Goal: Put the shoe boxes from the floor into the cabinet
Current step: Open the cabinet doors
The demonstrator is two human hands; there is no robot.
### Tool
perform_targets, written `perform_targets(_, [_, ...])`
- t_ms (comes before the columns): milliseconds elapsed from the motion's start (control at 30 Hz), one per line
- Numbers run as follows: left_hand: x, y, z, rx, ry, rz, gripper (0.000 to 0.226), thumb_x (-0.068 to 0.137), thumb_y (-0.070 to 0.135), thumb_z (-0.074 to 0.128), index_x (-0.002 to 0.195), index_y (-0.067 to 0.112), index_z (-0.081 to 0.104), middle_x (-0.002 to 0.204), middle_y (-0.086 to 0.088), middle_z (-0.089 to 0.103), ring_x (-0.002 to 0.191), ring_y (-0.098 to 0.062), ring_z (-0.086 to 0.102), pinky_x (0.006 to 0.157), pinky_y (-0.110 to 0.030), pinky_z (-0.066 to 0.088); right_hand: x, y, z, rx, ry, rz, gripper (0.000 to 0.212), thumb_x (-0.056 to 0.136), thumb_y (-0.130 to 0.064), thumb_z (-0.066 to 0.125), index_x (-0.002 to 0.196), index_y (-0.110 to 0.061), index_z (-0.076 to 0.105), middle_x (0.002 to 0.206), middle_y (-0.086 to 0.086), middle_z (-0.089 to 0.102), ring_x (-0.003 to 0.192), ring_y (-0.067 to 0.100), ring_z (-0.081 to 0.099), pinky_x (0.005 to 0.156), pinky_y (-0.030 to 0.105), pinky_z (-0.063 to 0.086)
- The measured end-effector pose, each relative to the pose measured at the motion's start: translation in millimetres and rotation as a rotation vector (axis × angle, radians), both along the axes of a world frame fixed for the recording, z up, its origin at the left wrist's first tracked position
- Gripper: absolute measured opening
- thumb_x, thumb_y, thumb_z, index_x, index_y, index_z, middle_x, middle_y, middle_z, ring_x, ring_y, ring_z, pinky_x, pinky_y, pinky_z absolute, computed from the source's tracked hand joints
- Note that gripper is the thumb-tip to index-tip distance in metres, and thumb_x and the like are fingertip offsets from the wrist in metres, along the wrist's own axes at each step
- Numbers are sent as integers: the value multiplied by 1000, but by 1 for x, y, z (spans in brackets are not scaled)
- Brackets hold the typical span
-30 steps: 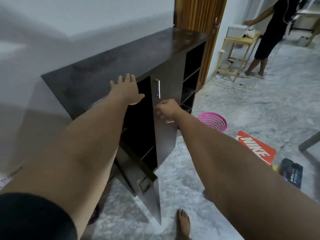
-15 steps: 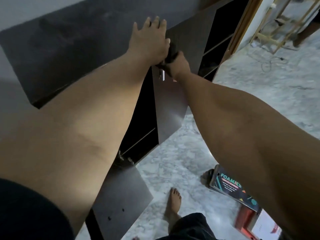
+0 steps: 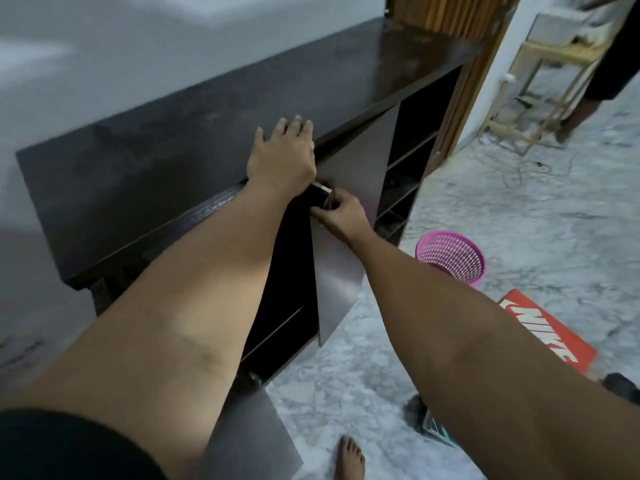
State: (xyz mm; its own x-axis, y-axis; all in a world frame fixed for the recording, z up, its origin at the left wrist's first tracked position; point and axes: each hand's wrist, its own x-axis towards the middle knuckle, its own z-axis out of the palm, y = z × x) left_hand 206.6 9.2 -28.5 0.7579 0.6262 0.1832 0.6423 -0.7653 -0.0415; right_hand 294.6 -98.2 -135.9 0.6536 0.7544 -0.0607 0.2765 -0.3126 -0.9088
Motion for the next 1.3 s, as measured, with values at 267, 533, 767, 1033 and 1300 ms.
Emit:
perform_targets(267, [3,4,6,-123,10,-2,56,107,29,21,161,17,18,170,-4,16,157,-30,13,123,-62,12,3,-66,10,-87,-67,88,87,57,-84,76,122,-27,60,107,-4,72,97,18,70,88,46,60])
perform_targets(533, [3,14,15,-228,64,-26,54,109,32,22,161,20,16,171,-2,11,157,-32,10,123,-62,10,19,-128,19,-174,-396,-27,63,71,-74,58,111,-25,58,98,4,71,91,31,67,72,44,57])
perform_targets(767, [17,-4,12,-198,53,36,64,102,20,31,162,15,11,172,0,7,157,-35,5,121,-67,5,60,-177,12,-209,-353,-417,31,89,-53,59,106,-29,51,104,7,72,94,35,68,74,41,55])
perform_targets(1033, [43,-12,11,-162,119,-48,70,103,34,32,163,16,-1,172,0,-3,157,-36,-1,122,-66,5,101,-170,18,-278,-162,-764,93,92,-29,58,161,-14,-3,155,23,37,131,43,52,102,52,46])
perform_targets(1300, [58,-30,-7,49,107,11,87,96,44,48,162,15,1,171,-13,7,154,-45,8,122,-64,13,147,-149,33,-258,46,-766,115,89,-28,67,158,-7,-23,162,26,19,140,46,41,111,51,42])
